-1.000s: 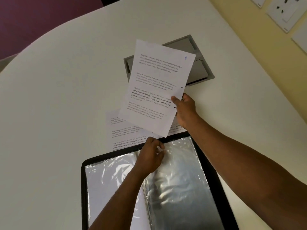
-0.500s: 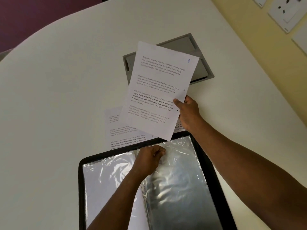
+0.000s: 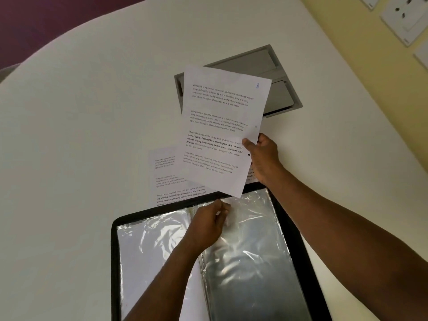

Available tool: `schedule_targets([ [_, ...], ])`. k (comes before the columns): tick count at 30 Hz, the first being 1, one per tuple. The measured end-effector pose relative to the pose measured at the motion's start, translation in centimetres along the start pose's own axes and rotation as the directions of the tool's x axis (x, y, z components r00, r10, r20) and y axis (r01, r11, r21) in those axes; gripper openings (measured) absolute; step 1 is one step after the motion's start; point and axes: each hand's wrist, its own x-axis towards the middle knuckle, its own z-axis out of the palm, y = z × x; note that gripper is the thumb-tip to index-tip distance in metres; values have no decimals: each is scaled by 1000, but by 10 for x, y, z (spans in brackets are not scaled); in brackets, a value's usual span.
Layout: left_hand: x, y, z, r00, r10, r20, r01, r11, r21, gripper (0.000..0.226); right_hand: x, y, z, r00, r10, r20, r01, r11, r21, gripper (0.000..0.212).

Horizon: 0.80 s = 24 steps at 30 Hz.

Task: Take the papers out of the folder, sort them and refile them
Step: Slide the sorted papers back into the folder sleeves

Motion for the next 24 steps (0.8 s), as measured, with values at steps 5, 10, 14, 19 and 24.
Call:
schedule_targets([
  [5, 1, 5, 6, 996, 72, -51, -62, 984, 169, 19, 3, -7, -5, 997, -22, -70, 24, 1000, 20, 8],
  [10, 0, 11, 11, 998, -32, -44, 39, 988, 152, 16, 5, -13, -8, 992, -33, -125, 42, 997, 68, 9],
  [14, -2, 13, 14, 999, 34, -28, -26, 965, 263, 19, 3, -12, -9, 993, -36, -115, 46, 995, 85, 9],
  [19, 0, 18, 19, 993, 110, -52, -91, 953, 288, 14, -5, -2, -1, 999, -5, -44, 11, 992, 126, 11],
  [24, 0, 16, 20, 993, 7, -116, 17, 979, 202, 11, -13, 12, -5, 999, 24, 30, -24, 1000, -1, 13],
])
